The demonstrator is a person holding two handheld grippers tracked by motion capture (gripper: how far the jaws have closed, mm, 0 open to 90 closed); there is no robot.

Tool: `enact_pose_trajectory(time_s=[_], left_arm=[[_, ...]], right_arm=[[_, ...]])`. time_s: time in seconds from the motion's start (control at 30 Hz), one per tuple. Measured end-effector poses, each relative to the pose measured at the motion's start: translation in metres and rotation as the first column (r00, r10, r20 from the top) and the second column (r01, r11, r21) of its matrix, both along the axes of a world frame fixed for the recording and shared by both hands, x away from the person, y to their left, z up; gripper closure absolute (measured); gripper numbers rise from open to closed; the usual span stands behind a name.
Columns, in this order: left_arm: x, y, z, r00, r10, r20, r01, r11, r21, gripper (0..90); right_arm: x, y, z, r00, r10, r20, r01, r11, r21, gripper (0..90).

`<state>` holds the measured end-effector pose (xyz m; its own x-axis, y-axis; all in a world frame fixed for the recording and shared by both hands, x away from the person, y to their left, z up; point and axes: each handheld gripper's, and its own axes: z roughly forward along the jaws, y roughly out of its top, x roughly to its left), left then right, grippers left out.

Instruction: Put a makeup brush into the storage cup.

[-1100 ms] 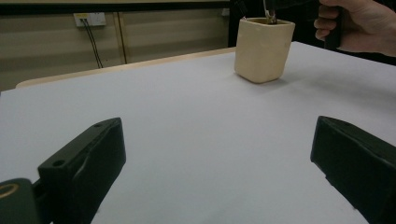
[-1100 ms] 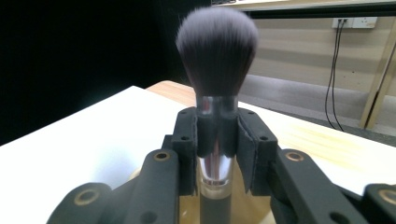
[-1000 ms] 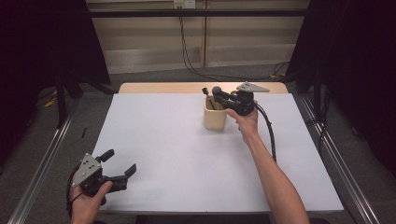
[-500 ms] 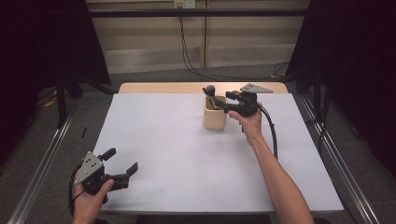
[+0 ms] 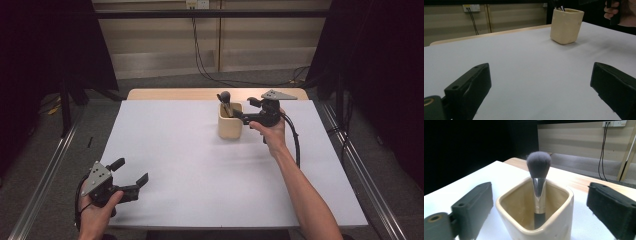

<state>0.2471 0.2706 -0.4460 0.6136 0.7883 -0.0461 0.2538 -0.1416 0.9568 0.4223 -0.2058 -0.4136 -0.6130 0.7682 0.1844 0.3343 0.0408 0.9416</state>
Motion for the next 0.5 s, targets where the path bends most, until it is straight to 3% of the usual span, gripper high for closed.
enact_pose_trajectory(time_s=[0.4,0.5], left_arm=[[-0.004,0.005,0.001,0.9999,-0.005,0.012,0.005,1.0,-0.003,3.2],[-0.004,0.004,0.001,0.9999,-0.004,0.013,0.004,1.0,-0.004,3.2]], right_arm=[[-0.022,-0.007,0.005,0.9998,-0.018,0.003,0.018,1.0,-0.022,1.0],[-0.028,-0.01,0.005,0.9999,0.008,0.011,-0.008,0.999,-0.034,2.4]])
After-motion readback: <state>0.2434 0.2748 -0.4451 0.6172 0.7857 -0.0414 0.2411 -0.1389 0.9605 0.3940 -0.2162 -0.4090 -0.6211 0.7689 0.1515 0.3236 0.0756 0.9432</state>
